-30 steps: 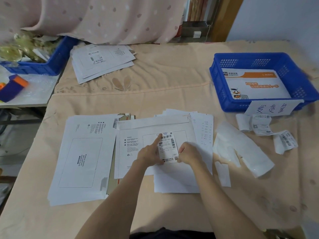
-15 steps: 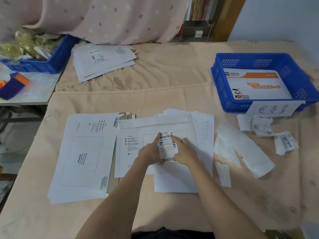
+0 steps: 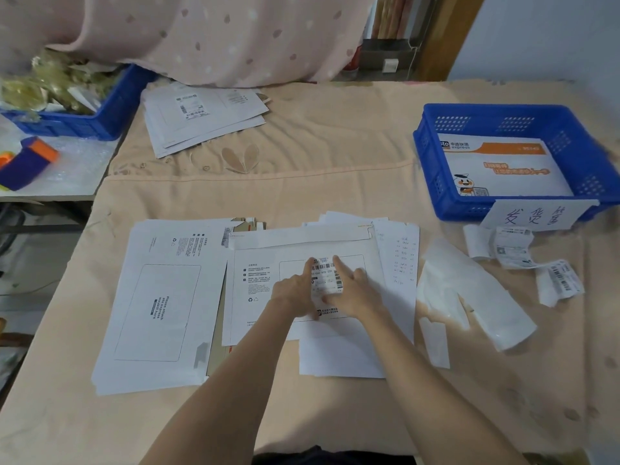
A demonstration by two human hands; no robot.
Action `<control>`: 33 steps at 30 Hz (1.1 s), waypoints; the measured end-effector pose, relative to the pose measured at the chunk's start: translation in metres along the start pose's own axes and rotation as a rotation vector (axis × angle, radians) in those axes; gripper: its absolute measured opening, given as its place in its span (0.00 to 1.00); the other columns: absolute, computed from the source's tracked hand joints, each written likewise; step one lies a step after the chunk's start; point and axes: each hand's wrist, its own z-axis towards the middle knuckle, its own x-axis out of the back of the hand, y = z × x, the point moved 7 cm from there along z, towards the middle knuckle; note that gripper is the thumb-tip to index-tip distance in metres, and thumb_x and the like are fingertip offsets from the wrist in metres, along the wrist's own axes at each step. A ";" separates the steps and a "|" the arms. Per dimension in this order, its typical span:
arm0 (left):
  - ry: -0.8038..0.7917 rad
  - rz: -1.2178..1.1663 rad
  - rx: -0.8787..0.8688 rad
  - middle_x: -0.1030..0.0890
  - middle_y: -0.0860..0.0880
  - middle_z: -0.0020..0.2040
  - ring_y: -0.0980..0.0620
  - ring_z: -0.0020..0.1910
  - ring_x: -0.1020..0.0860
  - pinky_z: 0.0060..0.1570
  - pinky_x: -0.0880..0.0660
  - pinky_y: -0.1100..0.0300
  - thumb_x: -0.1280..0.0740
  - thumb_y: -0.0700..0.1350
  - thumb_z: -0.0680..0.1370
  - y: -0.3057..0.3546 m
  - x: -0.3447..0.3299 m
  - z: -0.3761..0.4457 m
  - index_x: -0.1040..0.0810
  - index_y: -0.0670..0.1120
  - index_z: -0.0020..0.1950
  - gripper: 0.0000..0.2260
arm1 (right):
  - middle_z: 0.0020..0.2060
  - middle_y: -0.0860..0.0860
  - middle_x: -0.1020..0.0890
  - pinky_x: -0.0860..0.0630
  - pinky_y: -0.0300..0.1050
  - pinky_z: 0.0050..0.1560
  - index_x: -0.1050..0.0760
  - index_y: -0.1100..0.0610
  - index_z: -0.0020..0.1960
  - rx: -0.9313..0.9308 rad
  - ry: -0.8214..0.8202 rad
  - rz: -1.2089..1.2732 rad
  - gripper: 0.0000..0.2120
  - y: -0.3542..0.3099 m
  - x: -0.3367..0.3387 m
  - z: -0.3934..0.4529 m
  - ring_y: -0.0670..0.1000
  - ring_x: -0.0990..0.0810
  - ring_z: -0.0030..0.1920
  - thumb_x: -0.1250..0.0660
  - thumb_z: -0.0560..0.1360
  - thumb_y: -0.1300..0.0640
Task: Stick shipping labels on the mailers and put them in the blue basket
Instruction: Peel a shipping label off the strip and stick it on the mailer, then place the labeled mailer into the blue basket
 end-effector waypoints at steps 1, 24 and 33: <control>-0.007 -0.003 0.005 0.20 0.44 0.54 0.43 0.51 0.21 0.44 0.29 0.55 0.23 0.50 0.68 0.000 0.000 0.000 0.60 0.52 0.77 0.53 | 0.69 0.54 0.38 0.31 0.48 0.62 0.56 0.38 0.77 -0.001 -0.002 0.000 0.43 0.002 -0.001 0.001 0.52 0.33 0.69 0.32 0.72 0.43; 0.028 -0.682 0.078 0.30 0.41 0.69 0.40 0.68 0.32 0.66 0.37 0.49 0.49 0.65 0.79 0.075 0.047 0.004 0.37 0.44 0.73 0.32 | 0.30 0.52 0.22 0.26 0.47 0.43 0.20 0.59 0.37 -0.350 0.423 1.177 0.23 0.041 0.045 -0.010 0.51 0.25 0.34 0.45 0.80 0.50; 0.257 -0.401 0.069 0.22 0.39 0.56 0.37 0.54 0.24 0.52 0.26 0.52 0.50 0.41 0.81 0.076 0.099 -0.026 0.26 0.37 0.56 0.15 | 0.36 0.55 0.18 0.25 0.45 0.47 0.21 0.59 0.39 -0.264 0.217 1.354 0.19 0.006 0.040 -0.014 0.52 0.21 0.38 0.46 0.80 0.55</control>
